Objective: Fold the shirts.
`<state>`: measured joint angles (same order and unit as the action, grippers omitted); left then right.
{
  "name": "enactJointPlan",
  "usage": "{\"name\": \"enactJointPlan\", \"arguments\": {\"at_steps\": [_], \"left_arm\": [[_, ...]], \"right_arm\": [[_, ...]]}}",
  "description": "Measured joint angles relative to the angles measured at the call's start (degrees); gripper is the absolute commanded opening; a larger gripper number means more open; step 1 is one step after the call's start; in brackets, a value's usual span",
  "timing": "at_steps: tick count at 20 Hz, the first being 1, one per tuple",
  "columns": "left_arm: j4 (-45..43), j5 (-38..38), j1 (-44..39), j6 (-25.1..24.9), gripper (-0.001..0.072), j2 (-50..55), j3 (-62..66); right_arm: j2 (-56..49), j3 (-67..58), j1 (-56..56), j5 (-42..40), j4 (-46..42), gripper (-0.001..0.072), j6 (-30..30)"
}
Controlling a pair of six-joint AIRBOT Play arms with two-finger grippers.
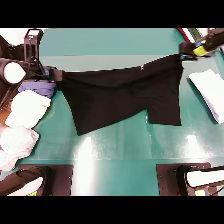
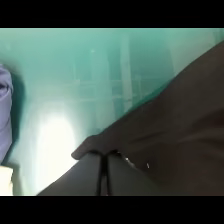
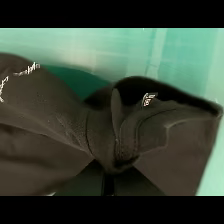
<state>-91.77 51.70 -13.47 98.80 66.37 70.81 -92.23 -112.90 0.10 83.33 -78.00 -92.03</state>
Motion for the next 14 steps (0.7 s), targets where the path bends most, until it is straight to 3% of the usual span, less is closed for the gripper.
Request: {"name": "enactJointPlan", "arguments": {"at_steps": [1,2,3,6,10,14], "left_arm": [[0.35,-1.38,0.35,0.04,0.036,1.29,-0.11],[0.57,-2.64,0.61,0.09,0.0506,2.19,-0.11],[0.85,-3.21,0.83,0.24,0.0508,2.97,0.0],[0.63,-2.32,1.42,0.31,0.0501,4.0,1.7],[-0.15,7.48,2.25,0.37,0.0501,3.5,2.12],[3.63,13.77,2.51,0.83,0.05,1.95,-6.75]], "right_arm": [[-1.4,0.0,0.39,-1.99,-0.37,0.0168,0.02],[-2.47,0.0,0.7,-3.89,-0.72,0.0424,0.0],[-3.15,-0.04,0.74,-5.4,-0.87,0.0458,0.02],[-3.87,-0.04,0.42,-7.74,-1.11,0.0454,0.04],[-2.01,-0.09,-1.51,-6.1,-1.44,0.0453,0.7],[-0.74,-0.09,-2.71,-1.66,-1.33,0.0453,1.86]]}}
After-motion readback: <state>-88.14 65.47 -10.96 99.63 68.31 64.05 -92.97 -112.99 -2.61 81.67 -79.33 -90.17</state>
